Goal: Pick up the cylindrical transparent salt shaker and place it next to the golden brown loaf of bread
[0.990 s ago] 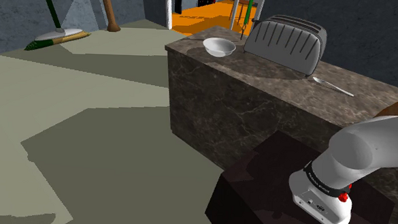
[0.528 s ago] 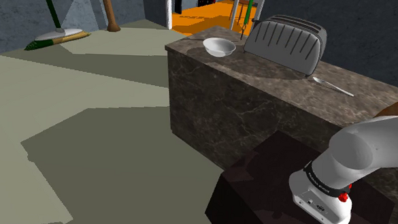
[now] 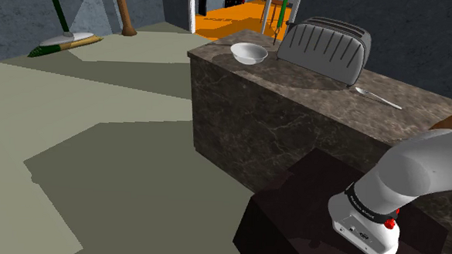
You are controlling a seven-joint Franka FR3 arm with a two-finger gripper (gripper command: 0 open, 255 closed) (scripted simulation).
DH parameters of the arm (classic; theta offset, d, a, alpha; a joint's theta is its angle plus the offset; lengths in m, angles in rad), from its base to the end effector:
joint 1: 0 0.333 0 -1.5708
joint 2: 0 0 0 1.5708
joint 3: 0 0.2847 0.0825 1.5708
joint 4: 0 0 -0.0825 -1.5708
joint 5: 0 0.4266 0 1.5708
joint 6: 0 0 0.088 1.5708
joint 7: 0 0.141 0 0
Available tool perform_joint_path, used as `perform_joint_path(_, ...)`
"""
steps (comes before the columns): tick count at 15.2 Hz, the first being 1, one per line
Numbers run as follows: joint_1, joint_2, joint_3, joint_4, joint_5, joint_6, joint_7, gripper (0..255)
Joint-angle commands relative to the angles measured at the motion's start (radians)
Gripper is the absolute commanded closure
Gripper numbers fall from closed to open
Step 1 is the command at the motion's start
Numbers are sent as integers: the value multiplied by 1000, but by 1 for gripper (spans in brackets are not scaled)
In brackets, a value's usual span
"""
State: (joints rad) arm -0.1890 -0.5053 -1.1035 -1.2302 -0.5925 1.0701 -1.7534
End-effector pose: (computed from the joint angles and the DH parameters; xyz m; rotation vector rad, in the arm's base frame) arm -0.1465 -0.4799 0.7357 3.1075 0.3170 -0.0984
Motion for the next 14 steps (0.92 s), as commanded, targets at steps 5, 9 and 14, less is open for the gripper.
perform_joint_path(5,315,4,-373,285,-87,-50,-193,255)
perform_joint_path(9,263,-19,-350,224,-92,-5,-195,255)
perform_joint_path(14,106,-42,-243,50,-71,85,-157,255)
